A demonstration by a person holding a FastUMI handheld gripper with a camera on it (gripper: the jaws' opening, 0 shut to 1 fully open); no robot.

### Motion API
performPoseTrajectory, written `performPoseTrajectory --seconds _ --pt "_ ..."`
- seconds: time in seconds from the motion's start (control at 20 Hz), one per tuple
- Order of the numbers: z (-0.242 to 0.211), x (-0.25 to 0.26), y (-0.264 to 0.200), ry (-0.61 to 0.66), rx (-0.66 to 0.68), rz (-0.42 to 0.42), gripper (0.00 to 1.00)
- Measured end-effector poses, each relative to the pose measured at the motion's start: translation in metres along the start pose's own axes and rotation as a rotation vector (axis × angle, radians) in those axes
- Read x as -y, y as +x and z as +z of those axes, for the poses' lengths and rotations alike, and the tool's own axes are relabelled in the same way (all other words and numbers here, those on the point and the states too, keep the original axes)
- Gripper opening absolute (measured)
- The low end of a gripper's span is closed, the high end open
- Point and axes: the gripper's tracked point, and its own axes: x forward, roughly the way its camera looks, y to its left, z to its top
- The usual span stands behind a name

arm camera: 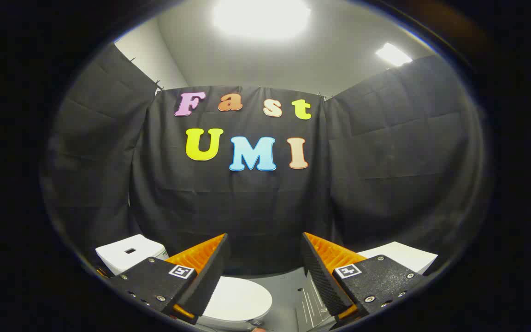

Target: Open the toilet lid.

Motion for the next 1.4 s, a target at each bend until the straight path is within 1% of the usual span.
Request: performPoseTrajectory --seconds 0.45,0.6,0.75,1.25,1.4 --pt "-0.008 0.001 0.002 -0.012 -0.026 -0.005 0.95" --pt "-0.011 0.003 0.002 0.009 -0.031 -0.007 0.95" --pt "-0.016 0.005 0.005 0.004 -0.044 -0.014 0.95" --pt "-0.032 0.006 0.008 0.039 -0.075 -0.004 0.95" --pt "-0.030 0.009 0.006 0.044 -0.068 -0.009 0.95"
